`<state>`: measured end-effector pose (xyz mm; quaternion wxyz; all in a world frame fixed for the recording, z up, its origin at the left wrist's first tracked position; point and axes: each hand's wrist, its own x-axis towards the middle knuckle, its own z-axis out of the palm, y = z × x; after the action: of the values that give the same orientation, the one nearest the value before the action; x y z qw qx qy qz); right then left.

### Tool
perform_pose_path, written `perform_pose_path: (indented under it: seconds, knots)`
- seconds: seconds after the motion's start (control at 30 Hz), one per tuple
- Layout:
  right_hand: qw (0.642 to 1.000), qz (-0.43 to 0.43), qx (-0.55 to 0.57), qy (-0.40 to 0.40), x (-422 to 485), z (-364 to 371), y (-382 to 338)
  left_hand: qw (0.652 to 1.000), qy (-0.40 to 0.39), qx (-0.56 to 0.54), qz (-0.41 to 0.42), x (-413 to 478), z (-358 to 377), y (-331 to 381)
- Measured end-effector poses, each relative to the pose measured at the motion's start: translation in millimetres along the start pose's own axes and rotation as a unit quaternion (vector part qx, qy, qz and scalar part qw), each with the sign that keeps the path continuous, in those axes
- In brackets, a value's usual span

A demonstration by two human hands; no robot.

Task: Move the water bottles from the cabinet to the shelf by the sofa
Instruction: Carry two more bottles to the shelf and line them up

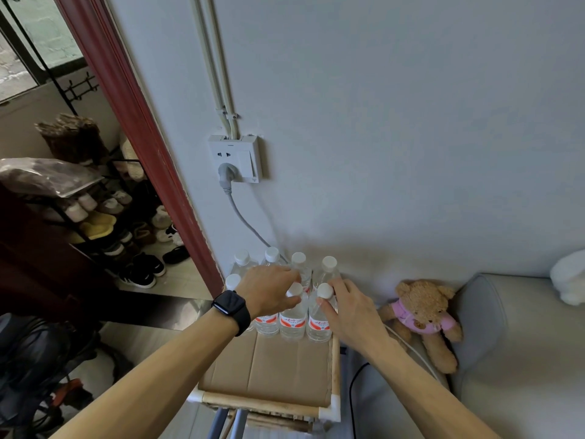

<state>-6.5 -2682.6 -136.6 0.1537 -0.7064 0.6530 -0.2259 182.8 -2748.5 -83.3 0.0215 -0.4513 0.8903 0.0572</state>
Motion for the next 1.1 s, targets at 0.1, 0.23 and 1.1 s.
perform_pose_path:
  seconds: [0.1, 0.23, 1.1]
  knots:
    - [1.0, 0.01, -0.003, 0.0, -2, -1, -1, 1.0, 0.007, -0.006, -0.002, -2, 2, 0]
    - [0.999, 0.025, -0.002, -0.022, -3, -3, 2, 1.0, 0.004, -0.008, -0.006, -3, 4, 1]
    - [0.992, 0.062, 0.03, -0.103, 2, -14, 5, 0.999, 0.006, -0.013, -0.048, 0, 12, 2]
